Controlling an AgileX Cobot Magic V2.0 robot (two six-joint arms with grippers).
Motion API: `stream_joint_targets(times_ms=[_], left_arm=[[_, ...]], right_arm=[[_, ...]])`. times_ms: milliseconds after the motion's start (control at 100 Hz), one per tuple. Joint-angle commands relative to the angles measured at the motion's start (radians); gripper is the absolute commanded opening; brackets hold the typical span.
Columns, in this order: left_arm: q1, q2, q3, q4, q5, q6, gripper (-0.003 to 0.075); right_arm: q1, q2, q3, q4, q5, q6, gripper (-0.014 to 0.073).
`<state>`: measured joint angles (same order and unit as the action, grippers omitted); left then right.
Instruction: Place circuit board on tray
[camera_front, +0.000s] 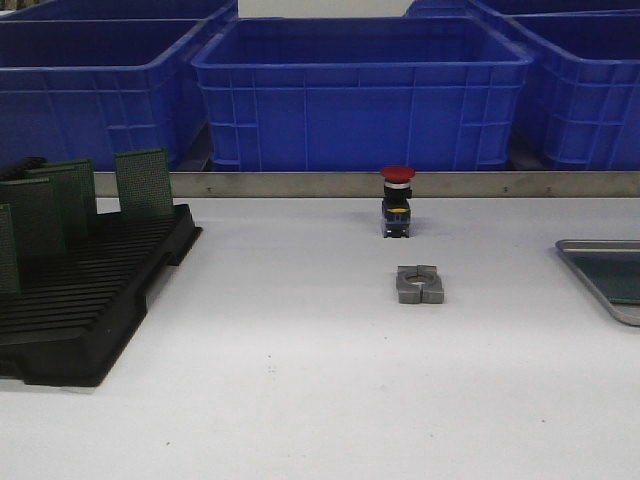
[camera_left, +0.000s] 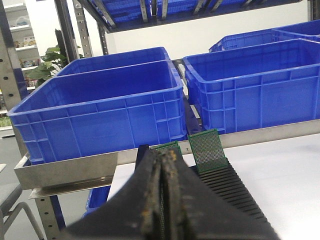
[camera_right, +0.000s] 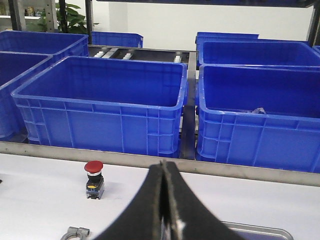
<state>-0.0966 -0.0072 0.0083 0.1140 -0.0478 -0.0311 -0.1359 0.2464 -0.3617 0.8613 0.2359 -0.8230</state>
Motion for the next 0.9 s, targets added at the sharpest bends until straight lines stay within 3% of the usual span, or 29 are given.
stream_joint_targets(times_ms=[0,890], left_arm=[[0.002,-0.033,-0.002,-0.004,-0.084,-0.012,-0.0018],[0.002,-0.033,-0.002,-0.004,-0.082,-0.012,-0.0018]], right_arm=[[0.001,0.007,-0.022,0.019,-0.05,-0.009,-0.0069],[0.001,0.007,-0.022,0.018,-0.063,-0.009,-0.0069]])
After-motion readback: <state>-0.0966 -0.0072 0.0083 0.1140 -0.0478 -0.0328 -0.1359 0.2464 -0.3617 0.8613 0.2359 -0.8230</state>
